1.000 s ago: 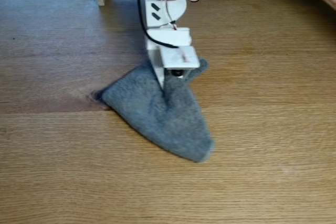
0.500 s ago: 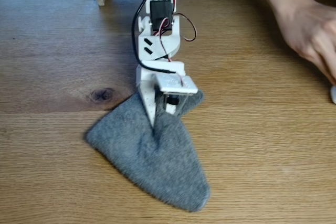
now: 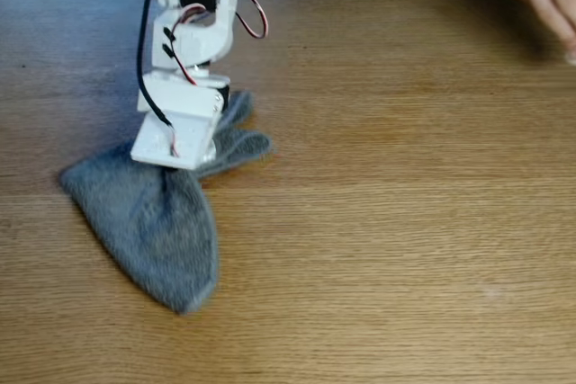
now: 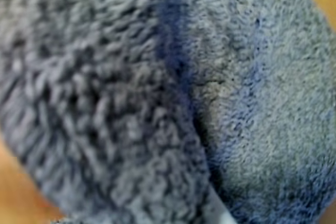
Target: Clean the area in front of the robot
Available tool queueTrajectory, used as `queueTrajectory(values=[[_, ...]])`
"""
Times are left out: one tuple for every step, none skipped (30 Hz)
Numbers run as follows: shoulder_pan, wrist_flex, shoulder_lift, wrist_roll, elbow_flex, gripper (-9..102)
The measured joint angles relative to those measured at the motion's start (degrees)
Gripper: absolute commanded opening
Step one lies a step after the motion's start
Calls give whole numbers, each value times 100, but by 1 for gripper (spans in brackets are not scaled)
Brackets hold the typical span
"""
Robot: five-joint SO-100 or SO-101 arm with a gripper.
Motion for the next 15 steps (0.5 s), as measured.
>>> queueTrajectory(values=[[18,0,334,53,439,0],[26,26,545,88,703,0],[35,-18,800,141,1037,0],[18,-79,1046,176,1327,0],[0,-105,1301,211,1556,0],[-62,-97,1652,281,1758,0],[-97,-88,1811,308,1811,0],[-185,-44,2092,369,1854,0],[-264,-26,2303,431,1872,0],[-360,-18,2549,422,1890,0],[-404,-9,2839,343,1916,0],[-422,26,3111,299,1925,0],[-422,53,3199,264,1934,0],[-404,114,3349,246,1942,0],[-352,176,3463,132,1960,0]])
